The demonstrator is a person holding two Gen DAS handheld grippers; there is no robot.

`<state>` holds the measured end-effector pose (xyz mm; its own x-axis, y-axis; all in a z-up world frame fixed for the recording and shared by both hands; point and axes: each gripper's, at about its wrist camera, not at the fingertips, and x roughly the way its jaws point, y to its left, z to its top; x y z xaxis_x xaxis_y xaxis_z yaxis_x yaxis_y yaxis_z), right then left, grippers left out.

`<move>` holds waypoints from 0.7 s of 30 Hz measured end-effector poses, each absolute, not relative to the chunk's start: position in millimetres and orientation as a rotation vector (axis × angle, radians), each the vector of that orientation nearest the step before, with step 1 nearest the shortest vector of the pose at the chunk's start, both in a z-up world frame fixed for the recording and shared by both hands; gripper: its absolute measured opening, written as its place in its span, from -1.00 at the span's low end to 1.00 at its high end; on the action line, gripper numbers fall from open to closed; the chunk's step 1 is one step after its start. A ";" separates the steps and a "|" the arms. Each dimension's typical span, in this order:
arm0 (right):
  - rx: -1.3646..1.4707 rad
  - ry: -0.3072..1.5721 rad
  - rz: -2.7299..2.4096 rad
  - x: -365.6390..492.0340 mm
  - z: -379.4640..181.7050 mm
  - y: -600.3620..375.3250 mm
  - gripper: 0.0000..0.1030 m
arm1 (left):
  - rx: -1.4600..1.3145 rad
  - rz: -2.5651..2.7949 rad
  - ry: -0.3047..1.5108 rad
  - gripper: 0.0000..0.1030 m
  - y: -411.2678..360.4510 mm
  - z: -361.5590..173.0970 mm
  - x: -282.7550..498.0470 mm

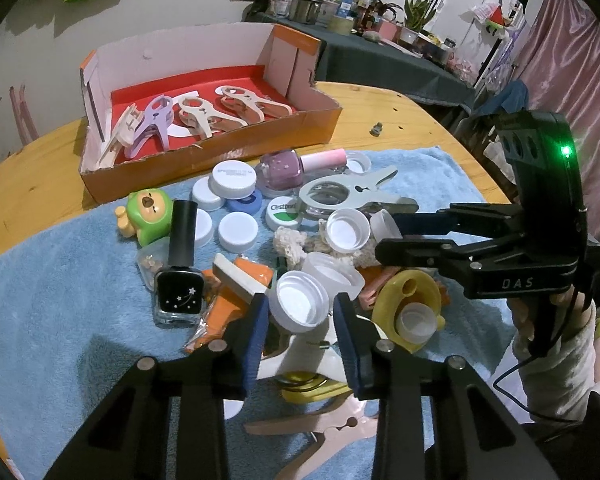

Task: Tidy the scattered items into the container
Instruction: 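Close the left tool on the white cap while the right tool closes on the white lid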

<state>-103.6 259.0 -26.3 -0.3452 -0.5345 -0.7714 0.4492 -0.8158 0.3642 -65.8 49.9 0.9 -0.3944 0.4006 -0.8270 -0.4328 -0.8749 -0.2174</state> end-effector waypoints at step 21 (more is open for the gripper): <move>1.271 -0.113 -2.195 -102.5 -19.8 261.2 -0.24 | -1.318 2.277 0.026 -0.36 47.6 4.2 -66.1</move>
<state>-102.5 261.2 -19.8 -0.3667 -0.5308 -0.7640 0.4495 -0.8201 0.3541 -66.2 47.6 4.2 -0.4024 0.4136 -0.8167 -0.4323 -0.8722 -0.2288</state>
